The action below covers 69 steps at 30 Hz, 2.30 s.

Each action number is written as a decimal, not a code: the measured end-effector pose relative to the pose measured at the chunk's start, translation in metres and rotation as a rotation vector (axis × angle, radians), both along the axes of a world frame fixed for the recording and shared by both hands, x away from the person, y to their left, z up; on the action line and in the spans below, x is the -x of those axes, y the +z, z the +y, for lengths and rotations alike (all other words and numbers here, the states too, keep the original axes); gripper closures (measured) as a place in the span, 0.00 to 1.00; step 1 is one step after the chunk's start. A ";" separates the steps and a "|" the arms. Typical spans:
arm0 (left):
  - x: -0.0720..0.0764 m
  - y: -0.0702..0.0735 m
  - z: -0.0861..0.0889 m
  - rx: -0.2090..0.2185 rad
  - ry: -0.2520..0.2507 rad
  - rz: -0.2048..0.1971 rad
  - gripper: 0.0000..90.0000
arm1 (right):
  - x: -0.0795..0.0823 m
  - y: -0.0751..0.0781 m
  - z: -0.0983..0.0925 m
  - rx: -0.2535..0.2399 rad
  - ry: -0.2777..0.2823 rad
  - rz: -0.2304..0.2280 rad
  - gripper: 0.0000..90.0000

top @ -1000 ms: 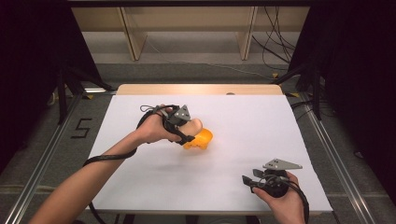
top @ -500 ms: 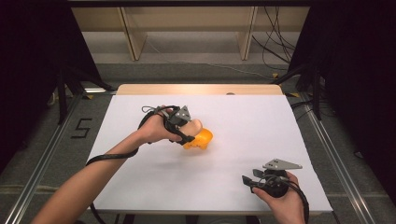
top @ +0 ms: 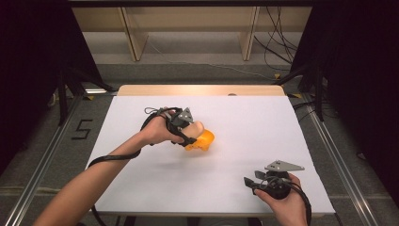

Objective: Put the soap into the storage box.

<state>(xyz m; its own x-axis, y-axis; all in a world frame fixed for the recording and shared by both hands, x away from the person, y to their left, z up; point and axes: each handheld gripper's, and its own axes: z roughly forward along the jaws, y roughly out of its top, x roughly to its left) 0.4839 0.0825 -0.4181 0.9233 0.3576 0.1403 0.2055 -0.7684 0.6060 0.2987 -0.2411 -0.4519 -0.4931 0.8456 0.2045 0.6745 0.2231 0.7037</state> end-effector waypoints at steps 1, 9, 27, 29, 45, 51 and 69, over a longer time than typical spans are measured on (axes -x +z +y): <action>-0.001 0.000 0.000 -0.001 -0.004 0.006 0.36 | 0.000 0.000 0.000 0.000 0.000 0.001 0.53; 0.000 -0.002 -0.002 -0.011 -0.001 0.015 0.36 | -0.001 0.000 -0.002 0.019 0.012 -0.021 0.53; -0.001 -0.006 -0.006 -0.034 0.002 0.028 0.35 | -0.001 0.000 -0.002 0.020 0.015 -0.023 0.53; -0.001 -0.003 -0.005 -0.008 0.009 0.025 0.34 | -0.001 0.000 -0.002 0.018 0.014 -0.020 0.53; 0.029 0.027 0.021 0.109 0.024 0.009 0.31 | 0.000 -0.001 0.002 -0.017 0.001 0.022 0.52; 0.053 0.026 0.043 0.139 0.054 0.002 0.30 | -0.002 -0.003 0.000 0.009 0.024 -0.016 0.52; 0.105 -0.005 0.103 0.169 0.172 0.053 0.30 | -0.002 -0.004 0.002 -0.001 0.023 -0.002 0.52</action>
